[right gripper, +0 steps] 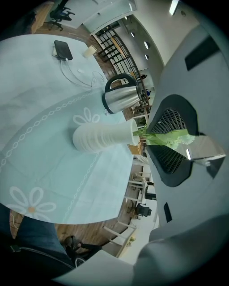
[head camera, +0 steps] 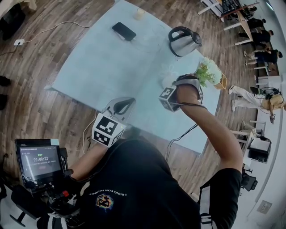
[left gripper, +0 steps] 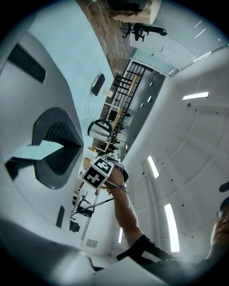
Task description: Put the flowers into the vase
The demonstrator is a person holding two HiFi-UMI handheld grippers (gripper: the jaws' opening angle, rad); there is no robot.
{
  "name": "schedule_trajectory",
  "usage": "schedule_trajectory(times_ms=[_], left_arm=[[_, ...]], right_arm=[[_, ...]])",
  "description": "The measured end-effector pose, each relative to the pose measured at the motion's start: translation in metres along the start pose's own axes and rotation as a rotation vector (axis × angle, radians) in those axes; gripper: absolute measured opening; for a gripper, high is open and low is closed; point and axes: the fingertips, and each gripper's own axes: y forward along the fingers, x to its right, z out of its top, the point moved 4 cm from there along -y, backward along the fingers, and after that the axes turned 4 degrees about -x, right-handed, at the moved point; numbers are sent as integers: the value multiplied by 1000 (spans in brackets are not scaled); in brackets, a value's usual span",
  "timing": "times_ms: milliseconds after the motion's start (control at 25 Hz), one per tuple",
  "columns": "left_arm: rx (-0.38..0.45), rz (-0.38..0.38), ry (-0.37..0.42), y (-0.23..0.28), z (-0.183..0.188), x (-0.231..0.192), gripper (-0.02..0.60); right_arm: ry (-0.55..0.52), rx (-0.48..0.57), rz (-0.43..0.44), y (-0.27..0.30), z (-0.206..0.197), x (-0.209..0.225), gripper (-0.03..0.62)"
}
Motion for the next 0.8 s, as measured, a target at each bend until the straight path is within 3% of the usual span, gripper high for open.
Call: schedule_trajectory(times_ms=[280,640,800], left_arm=[[-17,-13,19,0,-2,4,8],[-41,-40,50,-6,-2,22,8],[-52,-59,66,-4,-2,25,8]], right_arm=[[51,65,-10,-15,7,-2,77],[151,202,21,-55,-9,-18,24],[249,318,28,-51,8,-28,21]])
